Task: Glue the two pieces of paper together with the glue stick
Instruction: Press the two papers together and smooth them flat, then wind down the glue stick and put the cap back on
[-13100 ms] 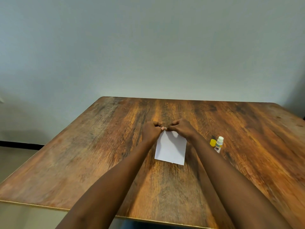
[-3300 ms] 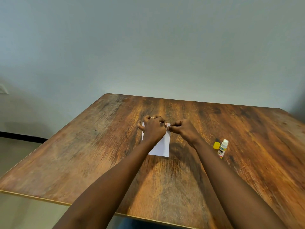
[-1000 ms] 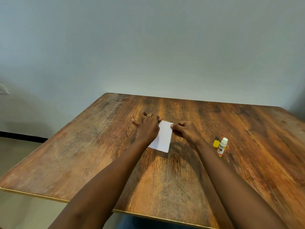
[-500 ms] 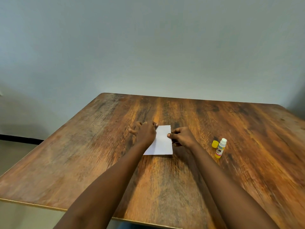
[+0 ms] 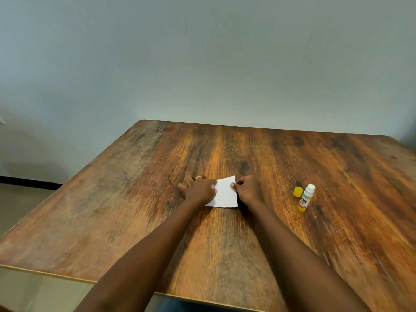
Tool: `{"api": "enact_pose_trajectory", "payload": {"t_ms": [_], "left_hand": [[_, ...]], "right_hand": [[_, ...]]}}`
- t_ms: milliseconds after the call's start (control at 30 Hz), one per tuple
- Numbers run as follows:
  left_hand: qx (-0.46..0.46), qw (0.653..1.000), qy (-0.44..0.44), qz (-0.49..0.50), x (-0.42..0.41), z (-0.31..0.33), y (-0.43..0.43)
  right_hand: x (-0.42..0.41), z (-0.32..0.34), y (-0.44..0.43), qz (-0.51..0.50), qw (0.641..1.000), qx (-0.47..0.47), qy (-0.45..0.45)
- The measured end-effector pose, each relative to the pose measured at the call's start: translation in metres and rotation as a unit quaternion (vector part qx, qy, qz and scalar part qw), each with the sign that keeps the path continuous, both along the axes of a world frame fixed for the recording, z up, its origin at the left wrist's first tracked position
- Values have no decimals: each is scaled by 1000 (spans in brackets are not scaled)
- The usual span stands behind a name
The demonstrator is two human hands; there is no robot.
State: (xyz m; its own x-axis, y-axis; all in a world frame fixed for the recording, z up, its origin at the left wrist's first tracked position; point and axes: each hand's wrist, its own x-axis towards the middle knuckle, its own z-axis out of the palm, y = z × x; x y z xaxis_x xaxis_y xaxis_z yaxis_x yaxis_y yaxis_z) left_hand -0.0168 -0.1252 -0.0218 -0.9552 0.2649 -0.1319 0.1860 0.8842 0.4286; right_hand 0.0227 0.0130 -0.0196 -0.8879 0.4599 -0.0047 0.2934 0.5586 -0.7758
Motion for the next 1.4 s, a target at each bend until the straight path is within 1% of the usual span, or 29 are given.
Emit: {"api": "enact_pose_trajectory", "payload": {"t_ms": [100,233,300,367,400,433,500,533,600,700,767,833,967,1033,1167,1233,1300,1333,1400], "left_hand": [[-8,1000,10,0,4,0,0],[14,999,37,6,10,2,1],[37,997,63,-1,16,4,8],[62,994,89,-13,26,7,21],[78,992,95,-18,31,8,29],[101,990,92,-27,38,10,39],[152,984,67,-57,52,11,58],[170,981,53,-77,59,12,68],[196,973,21,-120,71,16,86],[247,951,-52,-178,90,24,116],[262,940,-85,-199,99,28,132],[297,924,-114,-215,103,27,146],[336,910,-129,-207,102,21,164],[357,903,-147,-189,102,20,169],[388,894,-159,-160,96,18,173],[422,877,-187,-133,92,21,169],[458,859,-208,-92,87,27,162],[467,857,-208,-72,84,30,158],[486,848,-206,-56,77,33,151]], "right_hand": [[6,-7,-4,-29,999,29,14],[23,-10,-1,-40,992,111,35],[36,-5,4,-43,986,146,69],[54,2,9,-45,973,180,137],[65,5,11,-50,959,202,192],[77,9,15,-61,937,226,258],[98,18,25,-98,885,267,368],[106,22,32,-112,867,273,402],[118,26,49,-147,854,252,430],[129,22,78,-243,862,183,405],[132,16,94,-301,865,145,374],[132,12,109,-347,868,107,339],[127,7,130,-374,891,35,255],[122,6,135,-362,903,28,230],[113,4,139,-291,937,32,192],[111,4,140,-255,951,21,175],[107,6,137,-217,962,-9,163],[105,8,133,-193,968,-32,157],[102,13,123,-133,973,-118,146]]}}
